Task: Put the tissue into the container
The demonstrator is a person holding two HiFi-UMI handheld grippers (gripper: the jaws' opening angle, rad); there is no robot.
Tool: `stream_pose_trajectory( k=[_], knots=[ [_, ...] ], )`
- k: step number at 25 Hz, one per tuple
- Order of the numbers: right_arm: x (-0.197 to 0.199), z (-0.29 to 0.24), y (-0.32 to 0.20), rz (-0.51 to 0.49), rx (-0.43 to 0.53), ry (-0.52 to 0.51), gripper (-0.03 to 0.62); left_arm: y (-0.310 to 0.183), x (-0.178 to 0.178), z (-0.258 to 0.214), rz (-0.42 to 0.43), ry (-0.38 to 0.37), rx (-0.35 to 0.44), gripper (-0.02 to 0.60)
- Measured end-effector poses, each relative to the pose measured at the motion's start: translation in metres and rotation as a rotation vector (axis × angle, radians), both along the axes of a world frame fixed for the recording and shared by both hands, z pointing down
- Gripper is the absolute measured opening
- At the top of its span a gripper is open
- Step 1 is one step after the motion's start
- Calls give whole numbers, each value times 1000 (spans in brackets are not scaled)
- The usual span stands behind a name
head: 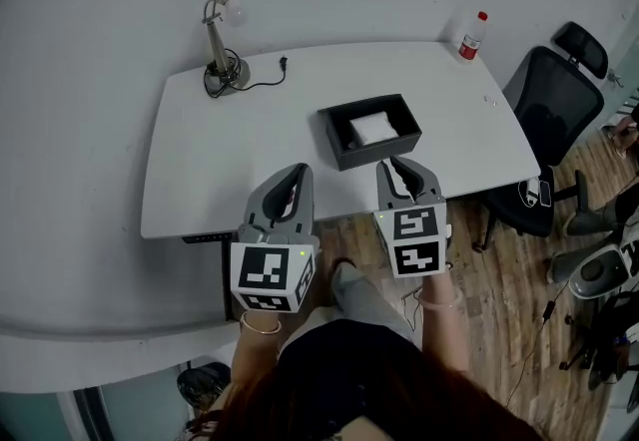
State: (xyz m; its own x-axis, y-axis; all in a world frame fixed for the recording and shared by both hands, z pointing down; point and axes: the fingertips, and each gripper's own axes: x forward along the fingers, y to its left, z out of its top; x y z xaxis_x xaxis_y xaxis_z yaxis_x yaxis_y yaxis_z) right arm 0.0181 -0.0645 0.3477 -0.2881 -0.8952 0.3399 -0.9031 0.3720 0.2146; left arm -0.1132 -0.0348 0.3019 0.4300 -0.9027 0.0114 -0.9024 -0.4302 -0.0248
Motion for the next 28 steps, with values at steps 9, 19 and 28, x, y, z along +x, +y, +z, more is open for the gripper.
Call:
stream_pose_trajectory(
  k=[9, 19, 28],
  knots=[
    [5, -15, 24, 38, 50, -54, 34, 19, 4, -3, 13, -1, 17, 28],
    [18, -32, 45, 20, 128, -119, 20, 28, 26, -9, 31, -6, 31, 28],
    [33, -52, 80, -28, 201, -156, 20, 55, 50, -16, 9, -16, 42, 28]
  ],
)
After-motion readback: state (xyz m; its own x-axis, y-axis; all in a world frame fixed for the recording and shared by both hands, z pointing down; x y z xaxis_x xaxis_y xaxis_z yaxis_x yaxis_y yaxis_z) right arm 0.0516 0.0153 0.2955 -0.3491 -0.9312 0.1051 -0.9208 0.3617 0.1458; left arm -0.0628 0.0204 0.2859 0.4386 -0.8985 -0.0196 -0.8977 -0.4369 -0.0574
